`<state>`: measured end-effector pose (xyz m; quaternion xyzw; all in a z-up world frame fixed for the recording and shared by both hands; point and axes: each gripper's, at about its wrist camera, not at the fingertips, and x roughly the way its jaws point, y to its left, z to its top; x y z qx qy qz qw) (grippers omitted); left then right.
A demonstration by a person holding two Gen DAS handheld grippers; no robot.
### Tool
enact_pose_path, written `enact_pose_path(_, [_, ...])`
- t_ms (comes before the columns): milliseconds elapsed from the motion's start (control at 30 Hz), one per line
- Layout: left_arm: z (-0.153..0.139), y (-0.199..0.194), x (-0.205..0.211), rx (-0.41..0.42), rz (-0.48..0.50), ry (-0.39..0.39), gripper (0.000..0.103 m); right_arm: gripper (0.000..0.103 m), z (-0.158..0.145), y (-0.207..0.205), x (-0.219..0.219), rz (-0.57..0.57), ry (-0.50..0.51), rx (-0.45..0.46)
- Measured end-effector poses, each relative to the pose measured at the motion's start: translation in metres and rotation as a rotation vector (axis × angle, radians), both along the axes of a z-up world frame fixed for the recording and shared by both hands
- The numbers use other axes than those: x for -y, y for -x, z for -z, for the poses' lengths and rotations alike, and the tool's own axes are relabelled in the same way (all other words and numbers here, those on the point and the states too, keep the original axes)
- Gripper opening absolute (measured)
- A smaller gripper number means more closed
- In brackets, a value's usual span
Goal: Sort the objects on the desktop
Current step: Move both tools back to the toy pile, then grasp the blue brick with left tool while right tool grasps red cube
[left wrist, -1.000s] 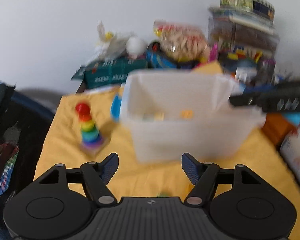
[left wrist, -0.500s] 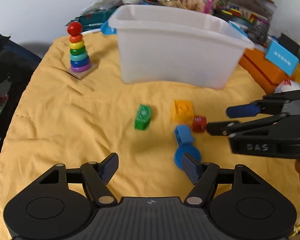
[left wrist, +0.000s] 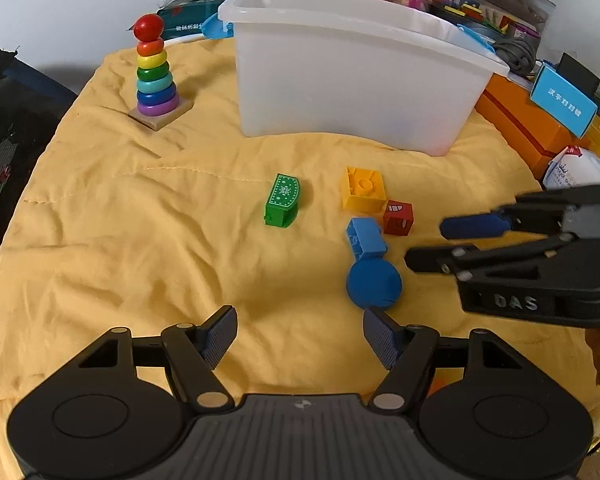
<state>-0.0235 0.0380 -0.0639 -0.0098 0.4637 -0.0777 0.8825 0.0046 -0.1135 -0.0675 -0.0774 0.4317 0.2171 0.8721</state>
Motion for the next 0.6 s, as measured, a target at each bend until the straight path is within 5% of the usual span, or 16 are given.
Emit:
enact_pose_path(267, [-0.009,0.001,0.013,0.033,0.073,0.018,0.073,0.036,0.014,-0.035,-0.010,-0.013,0.050,0.018])
enact_pose_path(300, [-0.011,0.001,0.016,0.044,0.085,0.010,0.073,0.027,0.018,-0.039,-0.010,-0.030,0.046,0.007])
enact_pose_path(433, [-0.016,-0.007,0.032,0.074,0.145,-0.015,0.072,0.027,0.013,-0.032,-0.002,-0.028,0.049,0.020])
enact_pose_path(600, [-0.014,-0.027,0.060,0.105,0.205,-0.097,0.056,0.027,0.013,-0.022,0.033,0.072,0.045,-0.021])
